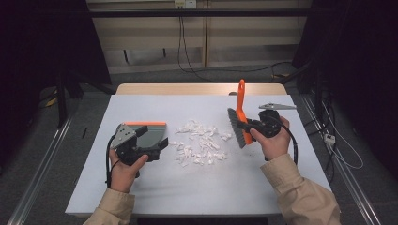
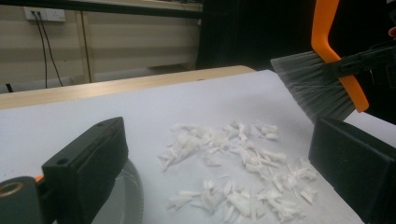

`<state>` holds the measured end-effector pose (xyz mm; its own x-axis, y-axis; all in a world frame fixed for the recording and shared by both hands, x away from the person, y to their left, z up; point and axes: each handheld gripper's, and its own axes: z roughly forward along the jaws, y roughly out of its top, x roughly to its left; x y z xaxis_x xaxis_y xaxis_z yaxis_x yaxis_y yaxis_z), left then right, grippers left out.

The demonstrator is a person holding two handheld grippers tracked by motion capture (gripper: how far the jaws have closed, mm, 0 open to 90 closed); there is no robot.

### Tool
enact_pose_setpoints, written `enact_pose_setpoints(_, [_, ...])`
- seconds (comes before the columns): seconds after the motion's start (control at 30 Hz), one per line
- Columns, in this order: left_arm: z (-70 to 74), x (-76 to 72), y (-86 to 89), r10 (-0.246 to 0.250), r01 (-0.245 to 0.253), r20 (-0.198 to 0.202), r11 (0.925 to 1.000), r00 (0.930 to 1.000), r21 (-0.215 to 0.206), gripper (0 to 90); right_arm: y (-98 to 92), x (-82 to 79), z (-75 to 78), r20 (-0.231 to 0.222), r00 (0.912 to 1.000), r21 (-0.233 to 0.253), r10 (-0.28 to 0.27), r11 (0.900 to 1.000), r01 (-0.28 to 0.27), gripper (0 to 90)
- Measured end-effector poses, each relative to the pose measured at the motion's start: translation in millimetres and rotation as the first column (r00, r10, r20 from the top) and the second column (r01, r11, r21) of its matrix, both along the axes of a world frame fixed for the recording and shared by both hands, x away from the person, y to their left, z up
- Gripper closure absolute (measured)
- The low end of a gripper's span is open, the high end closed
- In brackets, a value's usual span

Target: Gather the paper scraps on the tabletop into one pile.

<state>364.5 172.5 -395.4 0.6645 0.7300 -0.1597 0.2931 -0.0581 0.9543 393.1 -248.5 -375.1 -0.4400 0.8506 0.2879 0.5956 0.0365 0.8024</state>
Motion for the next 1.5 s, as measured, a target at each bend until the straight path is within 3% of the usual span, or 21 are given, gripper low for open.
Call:
enact_pose_setpoints(0.43, [-3.2, -9.9, 37.1, 0.004, -0.005, -0.007, 0.9998, 1.0000, -0.018, 4.7, -32.7, 1.3, -1.4, -0.024, 0.9976, -0.021, -0.064, 0.998, 0.064, 69.5])
enact_pose_setpoints(0.67, [-8.9, -16.8, 53.7, 0.017, -0.017, -0.014, 0.9996, 0.9998, -0.024, 4.6, -41.8, 6.9, -6.8, -0.052, 0.9942, -0.082, -0.094, 0.993, 0.089, 69.5])
enact_pose_setpoints(1.03, [-17.3, -16.7, 67.2, 0.048, -0.048, -0.030, 0.9988, 0.9984, -0.010, 4.7, -41.1, 26.5, -20.6, -0.138, 0.9843, -0.138, -0.111, 0.986, 0.092, 69.5])
enact_pose_setpoints(1.13, [-18.9, -17.0, 69.3, 0.049, -0.049, -0.033, 0.9988, 0.9983, -0.009, 4.7, -36.5, 30.7, -23.5, -0.140, 0.9824, -0.196, -0.124, 0.976, 0.095, 69.6])
enact_pose_setpoints(1.27, [-20.4, -17.4, 72.0, 0.053, -0.054, -0.037, 0.9985, 0.9979, -0.005, 4.7, -30.8, 34.4, -27.9, -0.150, 0.9801, -0.232, -0.131, 0.968, 0.094, 69.8])
enact_pose_setpoints(1.4, [-22.4, -18.0, 74.5, 0.060, -0.060, -0.042, 0.9982, 0.9973, -0.003, 4.7, -26.0, 37.5, -33.6, -0.134, 0.9829, -0.283, -0.126, 0.955, 0.084, 69.5])
enact_pose_setpoints(1.5, [-24.8, -18.6, 75.4, 0.060, -0.060, -0.046, 0.9982, 0.9972, 0.005, 4.7, -24.4, 38.7, -35.9, -0.161, 0.9803, -0.268, -0.115, 0.961, 0.069, 69.0])
